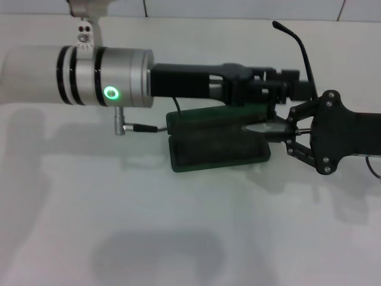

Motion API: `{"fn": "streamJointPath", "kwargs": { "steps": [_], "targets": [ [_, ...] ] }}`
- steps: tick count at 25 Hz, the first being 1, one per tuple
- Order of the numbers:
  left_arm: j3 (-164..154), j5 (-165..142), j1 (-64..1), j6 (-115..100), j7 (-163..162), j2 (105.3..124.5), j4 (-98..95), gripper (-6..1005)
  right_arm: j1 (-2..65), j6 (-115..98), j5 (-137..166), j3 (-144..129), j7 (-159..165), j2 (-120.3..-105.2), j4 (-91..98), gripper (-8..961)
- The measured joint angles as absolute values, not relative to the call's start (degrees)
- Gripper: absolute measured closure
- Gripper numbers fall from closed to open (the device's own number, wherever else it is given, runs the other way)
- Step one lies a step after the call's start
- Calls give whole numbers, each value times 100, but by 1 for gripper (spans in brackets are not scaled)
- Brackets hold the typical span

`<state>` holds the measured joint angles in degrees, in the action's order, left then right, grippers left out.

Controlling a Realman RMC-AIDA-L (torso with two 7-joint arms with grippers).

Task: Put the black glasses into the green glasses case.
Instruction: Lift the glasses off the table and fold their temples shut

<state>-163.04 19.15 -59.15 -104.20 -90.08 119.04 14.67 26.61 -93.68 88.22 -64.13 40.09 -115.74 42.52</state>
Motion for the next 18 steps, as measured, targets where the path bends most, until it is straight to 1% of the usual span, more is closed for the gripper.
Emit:
{"fn": "streamJointPath", "kwargs": {
  "steps": [4,7,12,18],
  "targets": [
    [-16304,1656,-6004,-10442,-9027,11939,1396,366,2649,-9409,8810,-6412,4019,-11575,4284,834],
    [-16300,1713,-6008,-10564,-8965,11926,1250,366,2632,-9413,8808,-6406,4010,-11573,4289,834],
    [-16295,1928,-5879,-10629,-8945,11893,1253,366,2613,-9411,8809,-6407,3878,-11575,4266,828],
    [-16296,1884,-5781,-10455,-8996,11899,1290,367,2610,-9415,8819,-6410,3860,-11588,4284,821]
  ]
}}
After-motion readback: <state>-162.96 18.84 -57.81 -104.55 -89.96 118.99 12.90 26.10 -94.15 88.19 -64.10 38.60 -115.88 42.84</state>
